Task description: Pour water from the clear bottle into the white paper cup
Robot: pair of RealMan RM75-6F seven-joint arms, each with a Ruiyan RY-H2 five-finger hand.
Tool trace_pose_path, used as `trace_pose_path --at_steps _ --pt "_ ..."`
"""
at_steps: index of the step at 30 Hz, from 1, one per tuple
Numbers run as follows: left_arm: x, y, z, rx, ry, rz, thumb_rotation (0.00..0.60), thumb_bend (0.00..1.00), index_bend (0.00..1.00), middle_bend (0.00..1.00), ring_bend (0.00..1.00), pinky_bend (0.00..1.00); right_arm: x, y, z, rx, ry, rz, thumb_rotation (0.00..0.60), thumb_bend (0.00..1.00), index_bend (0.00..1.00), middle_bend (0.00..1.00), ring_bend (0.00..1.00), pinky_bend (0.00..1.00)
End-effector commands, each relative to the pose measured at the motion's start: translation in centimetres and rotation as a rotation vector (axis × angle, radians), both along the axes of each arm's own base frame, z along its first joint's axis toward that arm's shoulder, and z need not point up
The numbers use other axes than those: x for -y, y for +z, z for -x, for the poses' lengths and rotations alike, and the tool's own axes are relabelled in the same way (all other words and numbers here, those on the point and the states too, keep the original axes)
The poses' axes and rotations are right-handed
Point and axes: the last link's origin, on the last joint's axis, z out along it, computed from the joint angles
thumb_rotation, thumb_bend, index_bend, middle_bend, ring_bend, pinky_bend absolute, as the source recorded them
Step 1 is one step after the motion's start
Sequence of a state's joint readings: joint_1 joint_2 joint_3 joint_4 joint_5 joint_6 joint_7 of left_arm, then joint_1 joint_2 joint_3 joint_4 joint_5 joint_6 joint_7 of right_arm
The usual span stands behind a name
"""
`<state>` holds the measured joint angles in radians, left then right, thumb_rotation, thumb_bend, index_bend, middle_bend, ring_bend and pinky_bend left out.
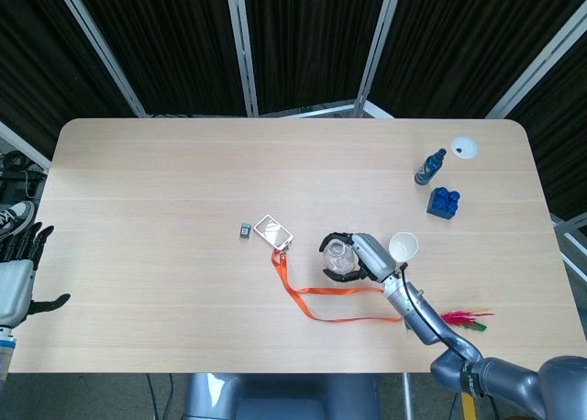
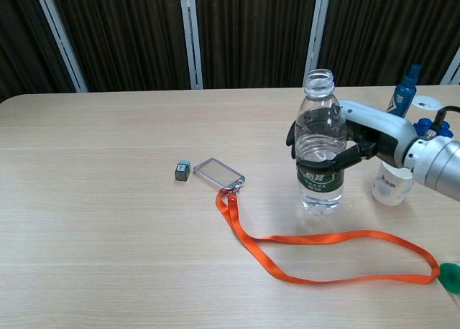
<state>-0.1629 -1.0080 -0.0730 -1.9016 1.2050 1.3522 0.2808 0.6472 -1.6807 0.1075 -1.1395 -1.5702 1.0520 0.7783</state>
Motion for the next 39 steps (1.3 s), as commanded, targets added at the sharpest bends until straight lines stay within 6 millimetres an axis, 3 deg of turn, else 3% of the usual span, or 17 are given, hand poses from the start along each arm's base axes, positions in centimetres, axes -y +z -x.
trace_pose_path --at_steps 1,17,22,30,39 --pt "0.0 0.0 0.1 0.002 0.005 0.001 0.600 0.05 0.00 0.00 0.00 0.00 0.1 -0.5 0.0 0.002 -0.010 -0.013 0.600 0.69 0.44 0.57 0.49 0.46" --pt "0.1 -0.2 0.0 0.008 0.011 0.024 0.600 0.05 0.00 0.00 0.00 0.00 0.2 -1.7 1.5 0.092 -0.079 -0.038 0.600 0.67 0.44 0.57 0.48 0.46" --pt "0.2 -0.2 0.0 0.011 0.012 0.025 0.600 0.05 0.00 0.00 0.00 0.00 -0.1 -1.9 1.8 0.108 -0.073 -0.027 0.600 0.58 0.43 0.56 0.47 0.46" --pt "0.1 -0.2 0.0 0.013 0.012 0.028 0.600 0.05 0.00 0.00 0.00 0.00 -0.1 -2.3 2.3 0.111 -0.085 -0.021 0.600 0.33 0.39 0.50 0.41 0.43" --pt "0.1 -0.2 0.0 0.015 0.010 0.028 0.600 0.05 0.00 0.00 0.00 0.00 -0.2 -2.1 2.7 0.118 -0.094 -0.026 0.600 0.21 0.26 0.36 0.31 0.39"
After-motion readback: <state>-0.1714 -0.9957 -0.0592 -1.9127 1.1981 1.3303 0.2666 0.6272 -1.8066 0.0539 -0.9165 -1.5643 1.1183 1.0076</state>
